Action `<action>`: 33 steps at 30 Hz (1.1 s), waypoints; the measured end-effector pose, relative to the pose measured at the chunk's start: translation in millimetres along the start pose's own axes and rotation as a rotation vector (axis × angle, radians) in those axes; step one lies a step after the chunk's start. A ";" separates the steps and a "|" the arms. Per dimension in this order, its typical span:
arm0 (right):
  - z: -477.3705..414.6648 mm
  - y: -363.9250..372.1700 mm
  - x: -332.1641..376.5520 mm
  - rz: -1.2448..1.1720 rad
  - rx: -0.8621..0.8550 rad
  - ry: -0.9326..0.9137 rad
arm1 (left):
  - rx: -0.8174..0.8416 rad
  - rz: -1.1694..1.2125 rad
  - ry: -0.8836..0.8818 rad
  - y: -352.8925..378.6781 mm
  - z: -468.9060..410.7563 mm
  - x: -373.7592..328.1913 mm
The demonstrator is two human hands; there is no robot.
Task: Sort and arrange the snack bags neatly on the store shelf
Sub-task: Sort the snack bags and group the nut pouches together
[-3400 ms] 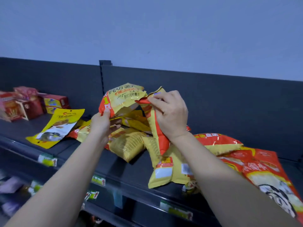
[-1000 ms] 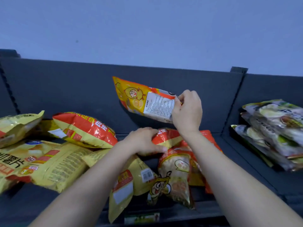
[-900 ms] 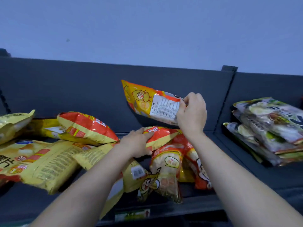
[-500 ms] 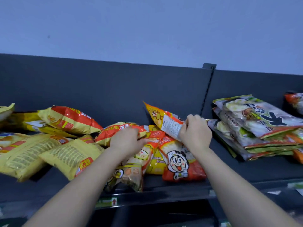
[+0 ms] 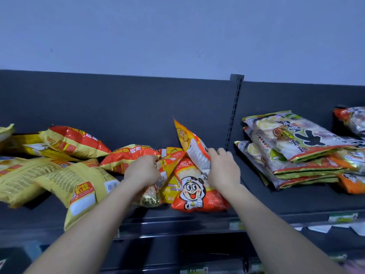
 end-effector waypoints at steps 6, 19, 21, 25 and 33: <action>8.8 -10.3 -33.6 -0.039 -0.126 0.068 | -0.228 0.253 0.101 2.8 -2.3 -60.0; 18.4 49.8 -22.7 -0.404 0.479 0.004 | 0.241 0.494 -0.246 52.4 -7.8 -16.8; 19.2 49.3 -27.1 -0.374 0.566 -0.058 | 0.268 0.491 -0.264 57.6 -4.1 -14.8; 17.1 46.1 -42.4 -0.287 0.720 -0.197 | 0.211 0.413 -0.223 60.7 -7.4 -28.4; 1.9 57.9 -60.4 -0.314 0.511 -0.210 | 0.241 0.297 -0.292 78.5 -15.2 -33.4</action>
Point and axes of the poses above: each hand's wrist, its own z-axis away from the middle knuckle, its own y-axis out of the palm, x = y × z, the point moved 4 cm from there along -z, towards the middle knuckle, and after that the axes turned 3 degrees about -x, right-handed, at the moved point
